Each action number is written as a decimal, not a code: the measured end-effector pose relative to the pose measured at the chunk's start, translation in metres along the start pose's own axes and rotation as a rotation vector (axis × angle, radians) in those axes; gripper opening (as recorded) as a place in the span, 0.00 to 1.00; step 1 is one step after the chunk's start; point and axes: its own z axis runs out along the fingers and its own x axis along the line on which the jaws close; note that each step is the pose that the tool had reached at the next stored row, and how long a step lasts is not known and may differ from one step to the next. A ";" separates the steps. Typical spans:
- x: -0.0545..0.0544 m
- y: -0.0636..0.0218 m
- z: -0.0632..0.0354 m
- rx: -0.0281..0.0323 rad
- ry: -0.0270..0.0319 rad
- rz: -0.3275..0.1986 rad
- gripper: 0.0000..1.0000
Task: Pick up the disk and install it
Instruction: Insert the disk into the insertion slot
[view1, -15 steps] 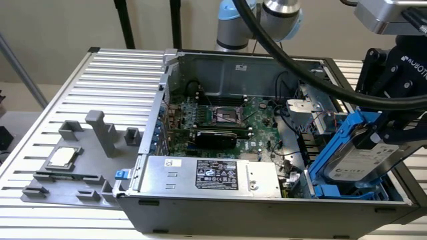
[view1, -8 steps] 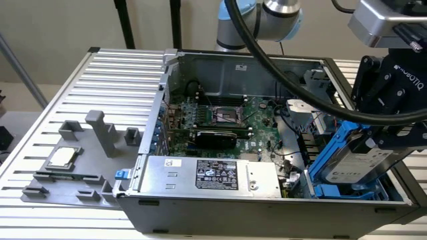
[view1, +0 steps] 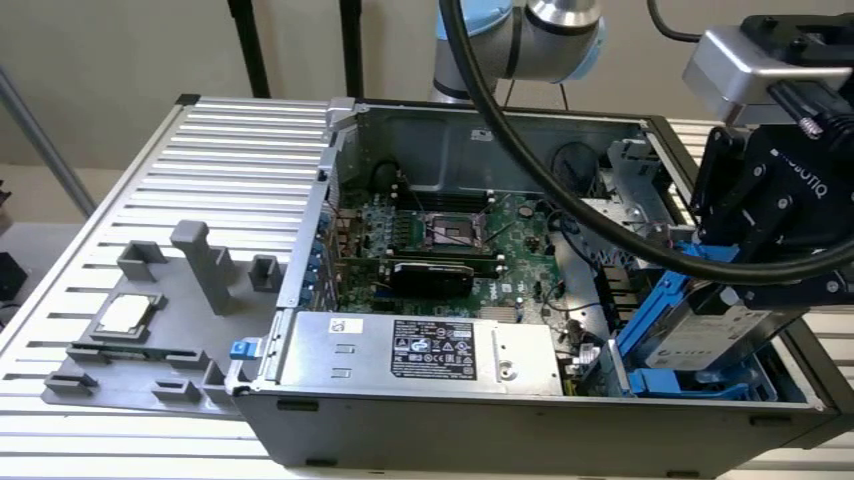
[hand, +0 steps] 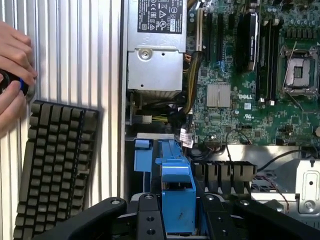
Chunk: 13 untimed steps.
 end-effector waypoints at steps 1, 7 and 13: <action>0.000 0.0000 0.0015 -0.0001 -0.0001 -0.004 0.00; 0.000 -0.0002 0.0115 -0.0009 0.0004 -0.028 0.00; 0.000 -0.0004 0.0216 -0.0013 -0.0009 -0.047 0.00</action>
